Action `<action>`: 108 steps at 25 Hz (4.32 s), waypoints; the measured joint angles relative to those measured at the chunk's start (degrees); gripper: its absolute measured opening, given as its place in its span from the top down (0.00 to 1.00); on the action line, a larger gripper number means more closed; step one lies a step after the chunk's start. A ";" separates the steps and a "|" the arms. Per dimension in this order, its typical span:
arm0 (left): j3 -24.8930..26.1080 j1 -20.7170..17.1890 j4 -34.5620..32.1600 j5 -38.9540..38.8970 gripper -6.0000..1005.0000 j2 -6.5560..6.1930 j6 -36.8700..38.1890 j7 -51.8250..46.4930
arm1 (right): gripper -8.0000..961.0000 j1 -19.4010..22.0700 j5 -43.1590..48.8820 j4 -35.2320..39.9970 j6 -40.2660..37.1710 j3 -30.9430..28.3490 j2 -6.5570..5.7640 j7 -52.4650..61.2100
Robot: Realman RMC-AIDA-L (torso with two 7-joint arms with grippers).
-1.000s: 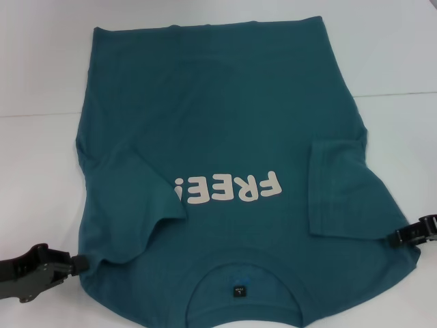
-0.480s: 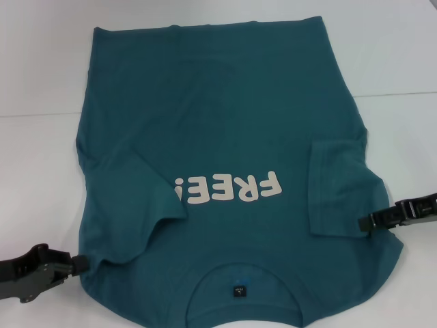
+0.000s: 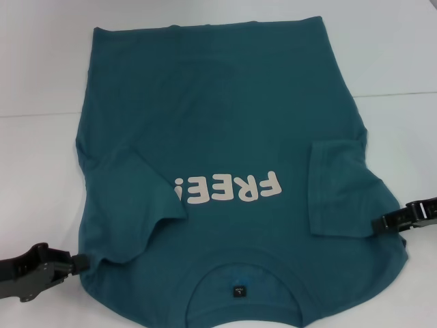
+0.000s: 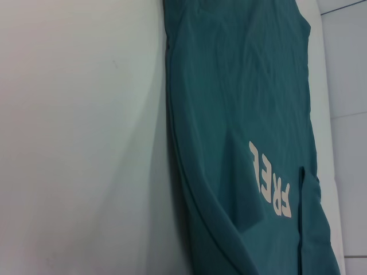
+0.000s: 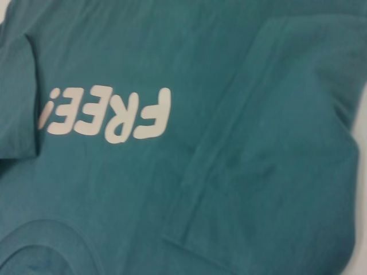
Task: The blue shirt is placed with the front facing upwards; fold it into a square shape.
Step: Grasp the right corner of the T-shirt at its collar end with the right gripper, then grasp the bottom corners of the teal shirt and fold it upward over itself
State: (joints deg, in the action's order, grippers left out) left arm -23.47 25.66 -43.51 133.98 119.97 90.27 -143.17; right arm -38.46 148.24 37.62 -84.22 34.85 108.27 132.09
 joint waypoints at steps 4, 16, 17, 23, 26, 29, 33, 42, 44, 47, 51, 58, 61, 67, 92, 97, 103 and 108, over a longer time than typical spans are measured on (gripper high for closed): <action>-0.01 0.00 0.00 -0.04 0.98 0.00 0.03 0.00 | 0.40 0.12 0.66 0.22 0.16 -0.01 -0.36 0.42; 0.12 0.17 0.00 -0.12 0.98 0.00 0.32 0.00 | 0.41 -0.26 3.46 0.58 3.79 1.35 0.44 2.03; 0.12 0.18 0.00 -0.12 0.98 0.00 0.34 0.00 | 0.41 -0.24 3.59 0.89 4.02 1.47 0.44 2.37; 0.03 0.10 0.00 -0.13 0.98 0.00 0.26 0.00 | 0.41 0.45 3.72 3.15 4.17 1.33 0.55 3.44; 0.02 0.04 0.00 -0.13 0.98 0.00 0.24 0.00 | 0.41 0.51 3.73 3.19 4.60 1.35 0.90 3.44; -0.02 0.04 0.00 -0.13 0.98 0.00 0.17 0.00 | 0.42 0.37 3.73 3.19 5.37 1.41 1.69 3.12; -0.03 0.05 0.00 -0.13 0.98 0.00 0.21 0.02 | 0.42 -0.02 3.73 3.03 6.69 2.02 2.31 2.98; 0.36 -0.06 0.00 -0.14 0.98 0.06 0.43 0.43 | 0.43 -1.13 3.67 2.58 7.02 3.38 3.34 2.98; 0.36 -0.05 0.00 -0.15 0.98 0.07 0.43 0.47 | 0.43 -1.38 3.64 2.58 6.19 3.70 3.48 2.94; 0.37 -0.06 0.00 -0.18 0.98 0.09 0.43 0.50 | 0.43 -1.55 3.63 2.70 4.56 3.77 3.47 3.00; 0.51 -0.10 0.00 -0.25 0.98 0.09 0.43 0.52 | 0.43 -1.55 3.41 3.09 2.52 3.53 2.95 3.26; 0.54 -0.01 0.00 -0.89 0.98 0.09 0.53 0.53 | 0.44 -1.32 3.72 3.15 1.83 3.69 2.62 4.07; 0.54 0.00 0.00 -0.94 0.98 0.09 0.60 0.53 | 0.44 -1.33 4.02 3.16 1.86 3.86 2.39 4.68; 0.54 -0.07 0.00 -0.94 0.98 0.09 0.61 0.53 | 0.51 -1.76 5.91 3.13 1.95 4.32 2.31 5.61; -2.00 -0.53 -7.33 2.66 0.98 -0.45 10.61 1.98 | 0.96 -0.69 8.62 11.87 -11.43 5.04 0.92 6.39; -2.06 -1.20 -9.12 4.93 0.98 -0.41 14.43 1.99 | 0.96 -0.84 11.40 12.20 -14.19 5.26 1.30 6.18; -2.12 -2.86 -11.18 7.17 0.98 -0.08 18.50 2.03 | 0.96 0.06 12.90 12.57 -18.43 5.56 1.81 4.88; -2.52 -3.67 -12.42 8.92 0.98 0.26 21.11 2.13 | 0.96 0.95 12.97 13.86 -19.97 5.53 2.22 3.96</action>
State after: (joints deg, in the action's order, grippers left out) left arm -26.00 21.99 -55.92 142.90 120.23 111.38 -141.04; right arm -37.51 161.21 51.48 -104.19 40.38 110.49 136.05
